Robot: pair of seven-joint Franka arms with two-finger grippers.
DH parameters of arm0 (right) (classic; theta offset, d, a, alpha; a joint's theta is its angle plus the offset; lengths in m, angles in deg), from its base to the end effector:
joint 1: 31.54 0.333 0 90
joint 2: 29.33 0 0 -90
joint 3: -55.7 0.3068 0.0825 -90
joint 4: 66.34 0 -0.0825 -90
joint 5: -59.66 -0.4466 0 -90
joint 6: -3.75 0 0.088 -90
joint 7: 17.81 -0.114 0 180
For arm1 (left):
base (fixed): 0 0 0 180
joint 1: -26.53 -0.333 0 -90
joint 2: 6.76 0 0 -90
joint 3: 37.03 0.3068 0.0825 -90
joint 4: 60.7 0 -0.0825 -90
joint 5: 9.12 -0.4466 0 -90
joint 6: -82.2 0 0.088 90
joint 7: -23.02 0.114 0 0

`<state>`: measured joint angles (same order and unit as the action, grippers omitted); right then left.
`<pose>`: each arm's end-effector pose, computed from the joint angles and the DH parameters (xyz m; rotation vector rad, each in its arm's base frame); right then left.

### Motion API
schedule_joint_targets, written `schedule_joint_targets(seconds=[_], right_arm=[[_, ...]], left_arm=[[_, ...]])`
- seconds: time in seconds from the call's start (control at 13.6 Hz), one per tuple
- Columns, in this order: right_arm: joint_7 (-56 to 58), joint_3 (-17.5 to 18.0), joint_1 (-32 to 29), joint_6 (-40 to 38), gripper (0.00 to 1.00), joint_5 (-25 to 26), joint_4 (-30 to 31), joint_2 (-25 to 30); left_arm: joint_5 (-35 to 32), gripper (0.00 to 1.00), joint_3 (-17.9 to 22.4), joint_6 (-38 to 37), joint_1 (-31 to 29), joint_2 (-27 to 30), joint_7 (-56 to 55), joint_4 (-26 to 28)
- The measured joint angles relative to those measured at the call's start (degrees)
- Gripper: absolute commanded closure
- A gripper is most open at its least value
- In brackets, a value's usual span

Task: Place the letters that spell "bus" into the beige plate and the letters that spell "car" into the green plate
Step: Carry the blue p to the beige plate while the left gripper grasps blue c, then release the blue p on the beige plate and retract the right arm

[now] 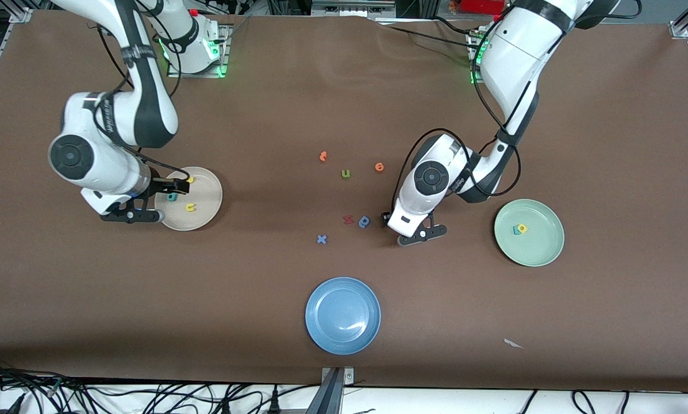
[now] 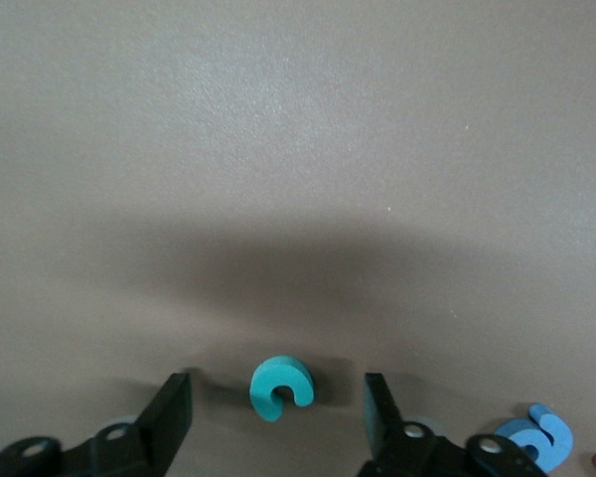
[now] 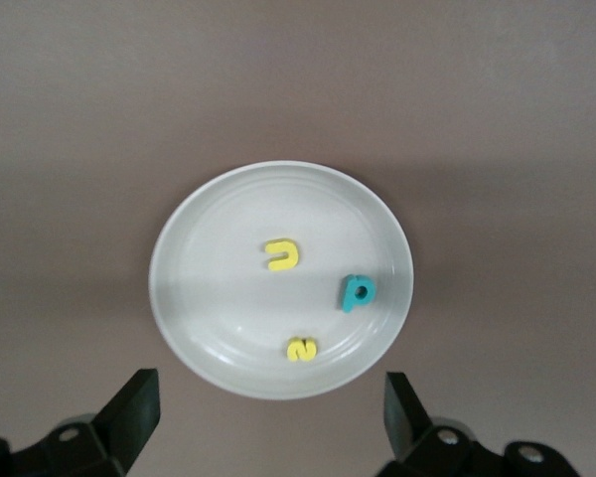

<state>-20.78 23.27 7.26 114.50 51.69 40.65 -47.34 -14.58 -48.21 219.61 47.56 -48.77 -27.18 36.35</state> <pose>0.6393 0.0924 0.3077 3.0684 0.0043 -0.2943 0.6038 -0.3715 0.1144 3.0661 0.4499 -0.0831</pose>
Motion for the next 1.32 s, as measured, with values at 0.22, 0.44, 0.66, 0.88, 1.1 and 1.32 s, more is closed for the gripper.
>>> schedule_joint_targets(seconds=[0.22,0.44,0.66,0.88,1.1,1.32], right_arm=[[0.1,1.0,-2.27,-2.04,0.0,0.03,-5.69,1.82],[0.54,12.58,-17.92,-2.04,0.0,0.09,-8.43,6.43],[2.58,18.64,-29.14,-3.07,0.0,0.75,-8.91,11.33],[1.77,30.62,-36.92,-9.55,0.0,8.29,-9.0,16.8],[-0.87,35.39,-39.13,-14.35,0.0,7.74,-8.85,19.82],[-0.75,35.41,-40.84,-14.5,0.0,6.94,-8.88,19.58]], left_arm=[[0.0,0.39,0.02,-0.07,0.13,-0.04,-0.1,0.0],[0.0,0.52,0.05,-0.09,0.13,-0.22,-0.13,0.0],[-0.01,0.59,0.15,-0.21,0.12,-0.26,-0.16,-0.18],[-0.02,0.72,0.25,-0.34,0.12,-0.27,-0.21,-0.25],[-0.02,0.8,0.39,-0.66,0.13,-0.21,-0.29,-0.39],[-0.02,0.84,0.65,-0.79,0.08,-0.26,-0.29,-0.83]])
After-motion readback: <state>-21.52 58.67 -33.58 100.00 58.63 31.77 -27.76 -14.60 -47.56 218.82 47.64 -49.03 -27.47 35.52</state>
